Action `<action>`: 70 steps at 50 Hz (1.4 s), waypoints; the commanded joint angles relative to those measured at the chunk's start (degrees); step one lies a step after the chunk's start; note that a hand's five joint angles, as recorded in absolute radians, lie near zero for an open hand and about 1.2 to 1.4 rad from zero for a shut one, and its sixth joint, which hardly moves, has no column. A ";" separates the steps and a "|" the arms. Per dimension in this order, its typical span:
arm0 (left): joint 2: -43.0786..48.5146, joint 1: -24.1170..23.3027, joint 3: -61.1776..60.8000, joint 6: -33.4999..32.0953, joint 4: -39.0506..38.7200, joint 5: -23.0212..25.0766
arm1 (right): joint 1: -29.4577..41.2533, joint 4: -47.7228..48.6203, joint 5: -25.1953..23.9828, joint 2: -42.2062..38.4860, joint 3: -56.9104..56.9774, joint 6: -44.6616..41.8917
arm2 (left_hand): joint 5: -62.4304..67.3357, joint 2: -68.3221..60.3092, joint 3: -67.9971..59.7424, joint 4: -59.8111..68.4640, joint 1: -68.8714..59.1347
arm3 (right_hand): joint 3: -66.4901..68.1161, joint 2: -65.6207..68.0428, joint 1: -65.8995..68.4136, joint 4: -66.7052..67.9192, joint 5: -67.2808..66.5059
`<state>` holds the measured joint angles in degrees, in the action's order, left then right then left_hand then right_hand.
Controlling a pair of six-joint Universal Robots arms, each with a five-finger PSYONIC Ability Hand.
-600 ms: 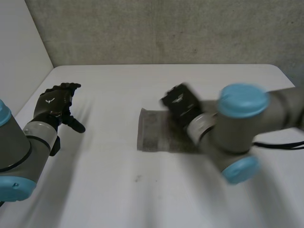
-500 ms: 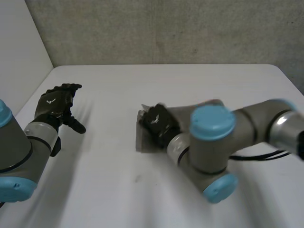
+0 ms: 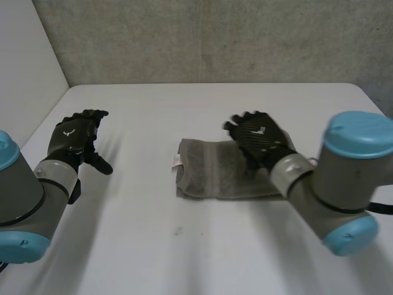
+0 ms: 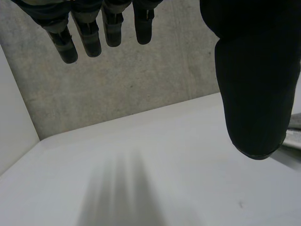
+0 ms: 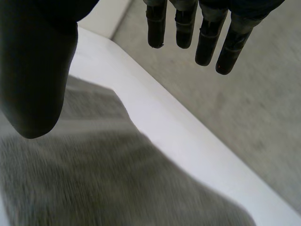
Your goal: Fold the towel.
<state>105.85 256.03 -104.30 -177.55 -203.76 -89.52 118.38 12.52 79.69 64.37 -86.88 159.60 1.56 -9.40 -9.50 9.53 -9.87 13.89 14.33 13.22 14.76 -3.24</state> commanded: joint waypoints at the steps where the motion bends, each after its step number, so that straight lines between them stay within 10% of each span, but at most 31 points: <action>1: -0.47 -2.28 -0.21 -0.08 0.03 0.22 | -11.24 1.02 -4.98 2.25 -9.63 0.97 | -1.56 -0.60 -0.50 0.47 -0.13 | -3.89 -4.33 -3.22 -4.76 3.24; 14: -0.38 -5.80 -0.38 -0.17 0.12 -0.04 | -16.69 6.82 -6.56 -1.80 -15.34 -6.41 | -1.56 -0.60 -0.50 0.47 -0.13 | 24.79 24.35 25.46 23.92 -25.44; 21: -0.47 -5.63 -0.82 -0.17 0.12 -0.04 | -16.95 10.16 -1.83 -3.29 -14.46 -7.55 | -1.56 -0.60 -0.50 0.47 -0.13 | 66.07 65.63 66.74 65.19 -66.71; 33: -0.65 -5.62 -1.09 -0.17 -0.05 -0.04 | -14.49 11.39 3.28 0.40 -11.39 -22.76 | -1.56 -0.60 -0.50 0.47 -0.13 | 66.11 65.67 66.78 65.24 -66.76; 41: -0.65 -5.28 -1.17 -0.17 -0.05 -0.04 | 8.86 7.53 2.67 -7.67 5.47 -30.75 | -1.56 -0.60 -0.50 0.47 -0.13 | 66.11 65.67 66.78 65.24 -66.76; 52: -0.65 -5.01 -1.17 -0.25 0.03 0.05 | 17.85 -1.88 -1.21 -16.92 10.94 -39.37 | -1.56 -0.60 -0.50 0.47 -0.13 | 66.11 65.67 66.78 65.24 -66.76; 56: -0.73 -5.36 -0.56 -0.34 0.30 -0.04 | 16.98 -1.01 -0.15 -11.49 9.10 -34.13 | -1.56 -0.60 -0.50 0.47 -0.13 | -3.71 -4.15 -3.03 -4.58 3.06; 70: 2.93 -14.05 15.06 0.80 11.52 -0.57 | 1.86 0.93 0.03 4.44 0.57 11.70 | -1.56 -0.60 -0.50 0.47 -0.13 | -3.89 -4.33 -3.22 -4.76 3.24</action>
<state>104.59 247.46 -98.46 -177.57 -199.99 -89.59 126.07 14.12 79.96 64.49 -83.65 154.94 1.54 -9.39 -9.49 9.53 -9.87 13.81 14.26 13.21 14.69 -3.21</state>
